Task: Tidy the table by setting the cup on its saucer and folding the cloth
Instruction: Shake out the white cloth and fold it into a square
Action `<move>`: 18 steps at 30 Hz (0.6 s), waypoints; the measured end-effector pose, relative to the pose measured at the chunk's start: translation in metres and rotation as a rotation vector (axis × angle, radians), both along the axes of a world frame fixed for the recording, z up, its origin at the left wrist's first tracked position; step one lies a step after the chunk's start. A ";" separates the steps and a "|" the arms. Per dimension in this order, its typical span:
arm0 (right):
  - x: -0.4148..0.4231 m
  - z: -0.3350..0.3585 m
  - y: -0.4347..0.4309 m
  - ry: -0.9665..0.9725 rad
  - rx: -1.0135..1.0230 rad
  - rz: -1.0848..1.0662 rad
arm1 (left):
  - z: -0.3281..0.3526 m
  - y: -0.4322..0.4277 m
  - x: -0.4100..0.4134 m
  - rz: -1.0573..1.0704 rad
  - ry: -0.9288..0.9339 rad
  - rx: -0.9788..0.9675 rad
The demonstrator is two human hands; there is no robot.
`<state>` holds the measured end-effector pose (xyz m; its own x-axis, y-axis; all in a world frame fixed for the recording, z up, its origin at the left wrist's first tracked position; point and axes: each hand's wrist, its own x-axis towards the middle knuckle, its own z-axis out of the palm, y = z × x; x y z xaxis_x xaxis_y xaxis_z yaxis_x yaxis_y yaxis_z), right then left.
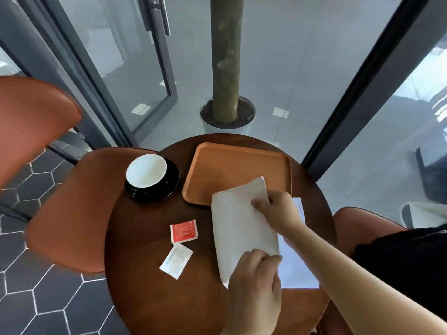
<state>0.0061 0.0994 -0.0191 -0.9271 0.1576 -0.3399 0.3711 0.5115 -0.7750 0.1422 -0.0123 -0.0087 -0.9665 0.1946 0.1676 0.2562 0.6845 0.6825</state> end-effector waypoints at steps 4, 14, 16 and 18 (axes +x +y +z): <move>0.006 -0.005 0.033 0.001 0.006 -0.026 | -0.005 0.030 0.001 -0.056 -0.017 0.005; 0.008 -0.029 0.083 -0.006 0.066 -0.129 | -0.024 0.077 -0.006 -0.129 0.050 -0.050; 0.010 -0.033 0.084 -0.016 0.096 -0.132 | -0.026 0.080 -0.005 -0.137 0.058 -0.066; 0.012 -0.036 0.082 -0.030 0.158 -0.104 | -0.029 0.075 -0.002 -0.173 0.045 -0.061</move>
